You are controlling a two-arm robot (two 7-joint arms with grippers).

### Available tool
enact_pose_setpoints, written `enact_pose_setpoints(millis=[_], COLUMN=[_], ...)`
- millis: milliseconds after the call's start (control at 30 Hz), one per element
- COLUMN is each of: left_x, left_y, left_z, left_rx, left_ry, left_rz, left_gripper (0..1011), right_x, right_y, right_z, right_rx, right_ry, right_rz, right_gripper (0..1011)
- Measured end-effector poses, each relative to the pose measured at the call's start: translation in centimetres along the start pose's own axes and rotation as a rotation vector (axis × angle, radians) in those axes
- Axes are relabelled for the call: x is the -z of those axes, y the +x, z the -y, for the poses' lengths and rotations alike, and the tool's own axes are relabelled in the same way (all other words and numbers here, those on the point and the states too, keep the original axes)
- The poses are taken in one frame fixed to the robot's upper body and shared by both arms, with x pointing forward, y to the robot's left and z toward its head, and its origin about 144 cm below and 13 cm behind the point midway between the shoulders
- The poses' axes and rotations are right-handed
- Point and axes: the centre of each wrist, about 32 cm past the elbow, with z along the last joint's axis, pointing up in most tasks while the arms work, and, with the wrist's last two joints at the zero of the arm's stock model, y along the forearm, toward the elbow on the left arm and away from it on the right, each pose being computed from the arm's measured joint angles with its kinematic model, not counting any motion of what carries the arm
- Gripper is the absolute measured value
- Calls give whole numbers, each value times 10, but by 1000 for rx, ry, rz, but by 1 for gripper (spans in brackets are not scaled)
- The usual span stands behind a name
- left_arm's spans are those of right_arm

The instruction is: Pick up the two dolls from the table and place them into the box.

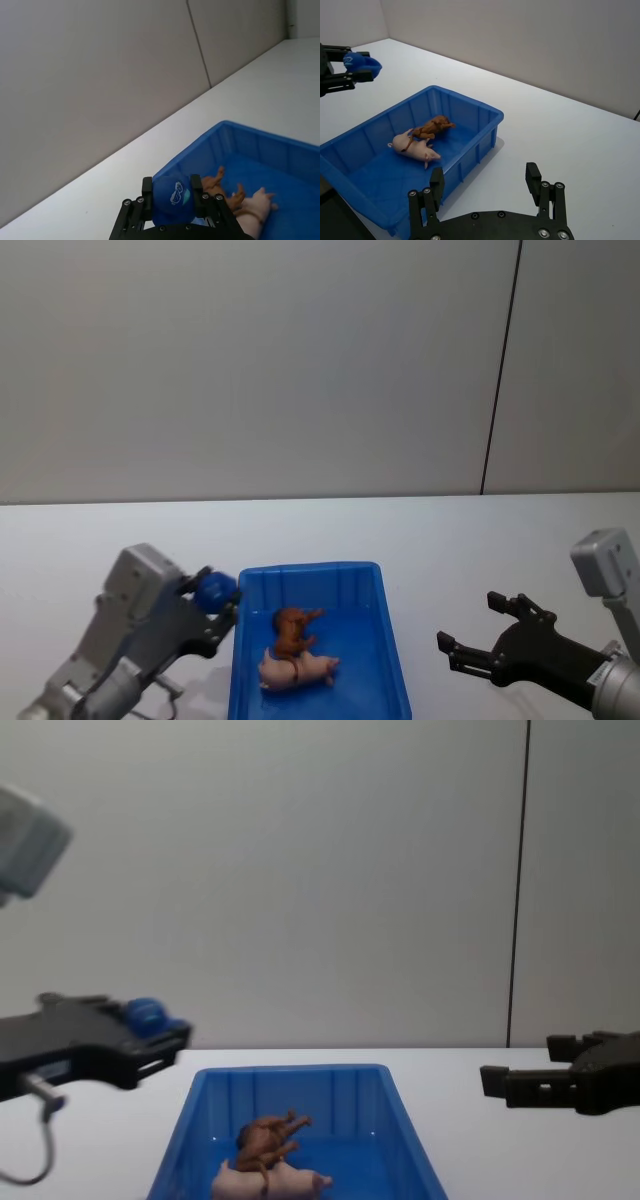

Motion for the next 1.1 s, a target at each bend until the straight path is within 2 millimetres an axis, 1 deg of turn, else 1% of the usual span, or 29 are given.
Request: enact_pose_setpoints(millis=[33, 67, 133, 200, 233, 300, 367, 400, 433, 567, 600, 633, 833, 1100], left_x=[-1, -2, -6, -8, -9, -13, -15, -16, -18, -22, -22, -23, -26, -28], left_y=[-1, -2, -5, -7, -8, -13, -15, -16, -18, -22, -23, -24, -25, -24], left_z=[2, 5, 13, 18, 20, 30, 36, 38, 42, 52, 53, 56, 61, 62], left_rx=[8, 16, 41, 61, 68, 107, 126, 137, 155, 192, 198, 208, 227, 228], left_ry=[-5, -11, -28, -38, -43, -64, -75, -81, -93, -124, -128, -141, -190, -239], left_rz=[2, 3, 5, 7, 6, 8, 6, 7, 5, 1, 1, 1, 0, -2], left_gripper=[431, 458, 543, 587, 649, 689, 770, 787, 829, 946, 946, 992, 1001, 1001], right_x=[0, 0, 0, 0, 0, 0, 0, 0, 0, 0, 0, 0, 0, 0], right_y=[0, 0, 0, 0, 0, 0, 0, 0, 0, 0, 0, 0, 0, 0], right_z=[0, 0, 0, 0, 0, 0, 0, 0, 0, 0, 0, 0, 0, 0], right_rx=[0, 0, 0, 0, 0, 0, 0, 0, 0, 0, 0, 0, 0, 0], right_ry=[0, 0, 0, 0, 0, 0, 0, 0, 0, 0, 0, 0, 0, 0], right_rz=[0, 0, 0, 0, 0, 0, 0, 0, 0, 0, 0, 0, 0, 0], right_gripper=[1001, 1001, 1001, 1001, 1001, 1001, 1001, 1001, 1001, 1001, 1001, 1001, 1001, 1001])
